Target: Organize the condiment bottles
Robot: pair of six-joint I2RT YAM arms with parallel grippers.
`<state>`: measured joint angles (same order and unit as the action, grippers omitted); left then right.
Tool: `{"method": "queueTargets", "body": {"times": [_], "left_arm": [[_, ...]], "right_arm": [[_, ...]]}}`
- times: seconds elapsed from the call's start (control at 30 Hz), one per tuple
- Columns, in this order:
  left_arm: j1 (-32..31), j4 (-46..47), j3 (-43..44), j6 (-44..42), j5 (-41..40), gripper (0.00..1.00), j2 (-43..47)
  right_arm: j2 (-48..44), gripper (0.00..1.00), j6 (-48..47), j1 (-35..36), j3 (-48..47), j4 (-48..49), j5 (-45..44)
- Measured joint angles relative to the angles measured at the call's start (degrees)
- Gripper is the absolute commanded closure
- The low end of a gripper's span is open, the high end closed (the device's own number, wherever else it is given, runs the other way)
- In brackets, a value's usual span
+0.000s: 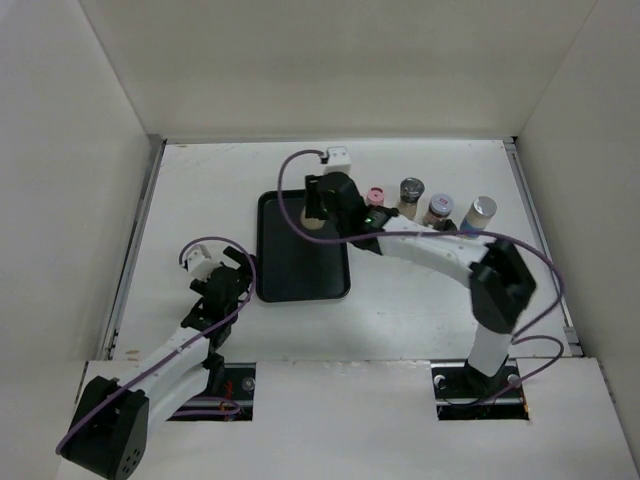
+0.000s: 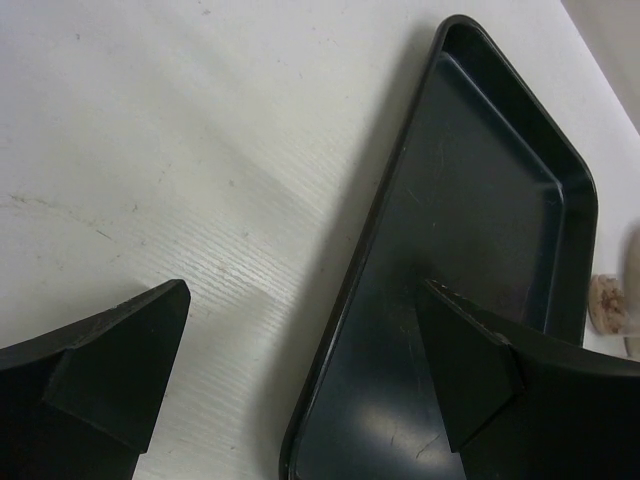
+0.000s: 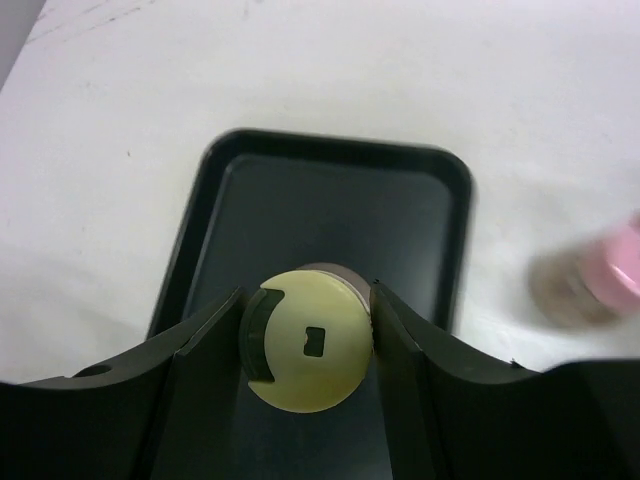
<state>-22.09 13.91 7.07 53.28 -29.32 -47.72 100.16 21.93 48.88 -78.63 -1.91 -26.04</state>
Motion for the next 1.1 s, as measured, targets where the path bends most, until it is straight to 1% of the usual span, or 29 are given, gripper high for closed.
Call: {"method": "queueTargets", "body": {"times": [0.13,0.23,0.33,0.47,0.53,0.67,0.7,0.73,0.8,0.87,0.93,1.0,1.03,1.1], "left_arm": [[0.3,0.0,-0.4,0.0,0.0,0.00,0.3],[0.2,0.1,-0.4,0.0,0.1,0.00,0.3],[0.0,0.1,-0.4,0.1,0.1,0.00,0.3],[-0.2,0.2,-0.4,0.1,0.1,0.00,0.2],[-0.5,0.4,-0.4,0.1,0.1,0.00,0.1],[-0.5,0.6,-0.4,0.1,0.1,0.00,-0.5],[-0.5,0.7,-0.4,0.1,0.1,0.00,-0.5],[-0.5,0.7,-0.4,0.0,0.1,0.00,-0.5],[-0.5,0.9,-0.4,0.1,0.1,0.00,-0.7],[-0.5,0.9,-0.4,0.0,0.1,0.00,-1.0],[-0.5,0.9,-0.4,0.0,0.1,0.00,-1.1],[-0.5,0.9,-0.4,0.0,0.1,0.00,-1.2],[-0.6,0.9,-0.4,0.0,0.1,0.00,-1.3],[-0.7,0.9,-0.4,0.0,0.1,0.00,-1.5]], "right_arm": [[15.9,0.63,-3.2,0.2,-16.0,-0.3,2.6],[24.5,0.62,-4.7,0.3,-26.1,-1.8,4.0],[29.6,0.62,-5.3,0.3,-31.9,-2.6,4.8],[32.5,0.60,-5.4,0.3,-34.7,-3.4,5.1],[33.2,0.49,-5.4,0.3,-35.0,-3.7,5.1],[34.2,0.22,-4.8,0.4,-35.2,-3.7,5.1],[34.2,0.17,-4.3,0.4,-35.2,-3.7,5.1],[34.2,0.15,-3.9,0.4,-35.1,-3.6,5.3],[33.9,0.14,-3.6,0.4,-34.5,-2.3,5.6],[32.2,0.14,-3.1,0.5,-31.8,-0.7,6.1],[28.7,0.15,-3.0,0.7,-27.0,0.4,6.3],[23.0,0.21,-3.1,0.7,-20.3,1.8,6.4],[19.4,0.29,-3.3,0.8,-16.5,2.7,6.2],[11.8,0.55,-3.9,0.7,-9.9,4.2,5.5]]}}
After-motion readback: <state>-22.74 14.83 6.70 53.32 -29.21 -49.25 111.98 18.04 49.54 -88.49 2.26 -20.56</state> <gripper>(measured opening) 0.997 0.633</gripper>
